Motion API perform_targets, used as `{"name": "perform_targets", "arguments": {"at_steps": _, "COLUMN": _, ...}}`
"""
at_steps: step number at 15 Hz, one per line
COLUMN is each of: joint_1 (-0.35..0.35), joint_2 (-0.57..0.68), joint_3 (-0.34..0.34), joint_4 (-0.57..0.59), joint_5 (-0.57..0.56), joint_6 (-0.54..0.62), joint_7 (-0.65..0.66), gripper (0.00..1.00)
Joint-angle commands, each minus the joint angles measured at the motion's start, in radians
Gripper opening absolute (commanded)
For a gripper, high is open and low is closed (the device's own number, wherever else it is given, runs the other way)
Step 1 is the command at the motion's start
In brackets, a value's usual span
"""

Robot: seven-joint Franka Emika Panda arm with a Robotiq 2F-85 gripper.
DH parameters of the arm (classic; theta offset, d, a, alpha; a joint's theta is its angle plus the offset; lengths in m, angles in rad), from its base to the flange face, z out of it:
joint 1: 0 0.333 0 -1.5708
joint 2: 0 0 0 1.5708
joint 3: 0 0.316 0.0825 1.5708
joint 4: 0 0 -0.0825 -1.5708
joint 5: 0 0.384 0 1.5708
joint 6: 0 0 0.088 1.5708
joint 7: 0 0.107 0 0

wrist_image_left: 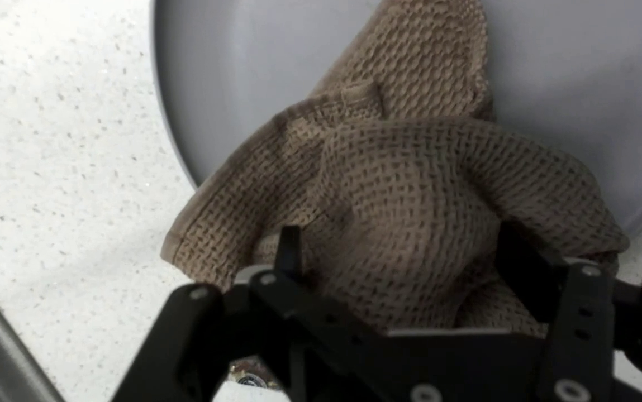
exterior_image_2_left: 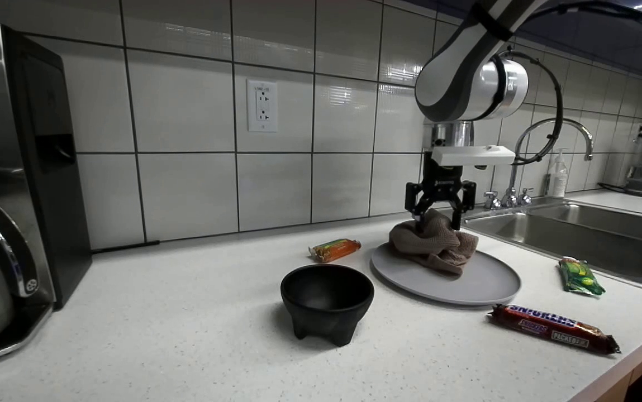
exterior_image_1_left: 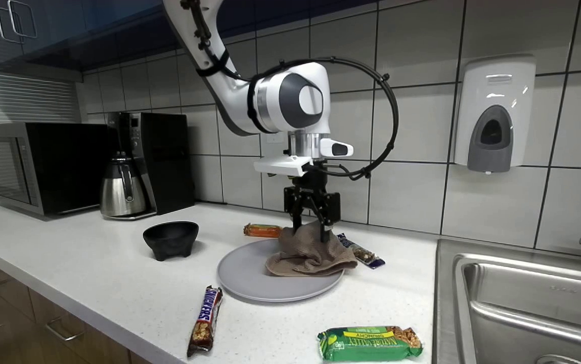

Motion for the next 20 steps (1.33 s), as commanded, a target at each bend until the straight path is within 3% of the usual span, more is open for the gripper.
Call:
{"name": "perform_targets", "arguments": {"at_steps": 1, "joint_1": -0.012, "joint_2": 0.031, "joint_3": 0.008, "joint_4": 0.044, "joint_5": 0.013, "joint_6": -0.045, "joint_7": 0.003, "gripper": 0.58}}
{"name": "perform_targets", "arguments": {"at_steps": 8, "joint_1": -0.011, "joint_2": 0.028, "joint_3": 0.008, "joint_4": 0.038, "joint_5": 0.019, "joint_6": -0.047, "joint_7": 0.004, "gripper": 0.03}}
{"name": "perform_targets", "arguments": {"at_steps": 20, "joint_1": -0.01, "joint_2": -0.126, "joint_3": 0.009, "joint_4": -0.054, "joint_5": 0.03, "joint_6": -0.019, "joint_7": 0.014, "gripper": 0.01}}
